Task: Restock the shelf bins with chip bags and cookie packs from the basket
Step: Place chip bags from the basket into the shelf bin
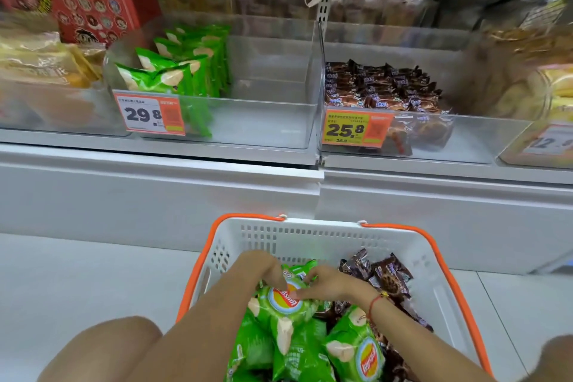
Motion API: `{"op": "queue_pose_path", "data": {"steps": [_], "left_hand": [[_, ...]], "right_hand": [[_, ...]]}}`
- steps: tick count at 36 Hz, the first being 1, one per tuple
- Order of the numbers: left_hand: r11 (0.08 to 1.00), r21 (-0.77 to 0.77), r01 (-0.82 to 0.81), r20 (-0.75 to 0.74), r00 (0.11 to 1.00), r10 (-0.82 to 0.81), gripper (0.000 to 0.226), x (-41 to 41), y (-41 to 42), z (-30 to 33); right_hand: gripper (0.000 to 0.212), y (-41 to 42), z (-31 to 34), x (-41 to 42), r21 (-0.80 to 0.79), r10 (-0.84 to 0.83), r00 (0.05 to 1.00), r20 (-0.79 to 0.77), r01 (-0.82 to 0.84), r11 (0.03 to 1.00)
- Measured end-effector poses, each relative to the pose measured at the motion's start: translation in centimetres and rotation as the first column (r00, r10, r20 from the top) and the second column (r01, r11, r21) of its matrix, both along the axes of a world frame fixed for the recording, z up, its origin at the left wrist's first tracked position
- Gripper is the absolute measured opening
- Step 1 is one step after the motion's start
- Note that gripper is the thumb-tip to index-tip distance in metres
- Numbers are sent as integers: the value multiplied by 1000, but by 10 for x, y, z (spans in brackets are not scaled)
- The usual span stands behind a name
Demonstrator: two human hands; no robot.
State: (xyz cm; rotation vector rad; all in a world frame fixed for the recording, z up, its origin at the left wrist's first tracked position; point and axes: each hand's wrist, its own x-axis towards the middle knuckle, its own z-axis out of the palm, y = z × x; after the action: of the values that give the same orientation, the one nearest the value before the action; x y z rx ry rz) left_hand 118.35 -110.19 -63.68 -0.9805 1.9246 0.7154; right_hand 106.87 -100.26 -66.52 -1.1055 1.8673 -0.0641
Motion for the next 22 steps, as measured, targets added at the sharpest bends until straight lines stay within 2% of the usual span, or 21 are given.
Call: {"op": "queue_pose_path", "data": {"steps": [4, 6, 8, 10, 12, 15, 17, 18, 22], "left_hand": [[997, 79, -7, -155, 988, 19, 58, -6, -15, 23], [997, 72, 6, -234, 972, 11, 55, -9, -25, 45], [1000, -8, 3, -301, 954, -5, 49, -9, -33, 72], [986, -156, -56, -341, 940, 0, 43, -3, -40, 99], [959, -247, -138, -339, 940, 48, 52, 7, -42, 120], [958, -75, -278, -263, 932, 250, 80, 16, -40, 134], [965, 39, -261, -234, 936, 262, 89, 13, -34, 136], [971, 62, -230, -248, 939, 238, 86, 11, -32, 135], [980, -1, -201, -377, 907, 186, 57, 5, -34, 130]], "right_hand": [[52, 0, 16, -14, -3, -46, 998, 47, 46, 999], [63, 0, 34, -26, -41, -103, 992, 75, 106, 994], [76, 1, 55, -41, -87, -174, 972, 155, 188, 978], [78, 1, 76, -51, -133, -215, 951, 220, 248, 960], [83, 2, 91, -58, -176, -286, 924, 253, 335, 926], [58, 6, 107, -57, -181, -394, 865, 311, 461, 869], [43, 9, 115, -50, -129, -411, 834, 369, 484, 865], [40, 10, 117, -45, -97, -411, 819, 401, 484, 870], [59, 10, 116, -29, -47, -432, 781, 451, 504, 862]]}}
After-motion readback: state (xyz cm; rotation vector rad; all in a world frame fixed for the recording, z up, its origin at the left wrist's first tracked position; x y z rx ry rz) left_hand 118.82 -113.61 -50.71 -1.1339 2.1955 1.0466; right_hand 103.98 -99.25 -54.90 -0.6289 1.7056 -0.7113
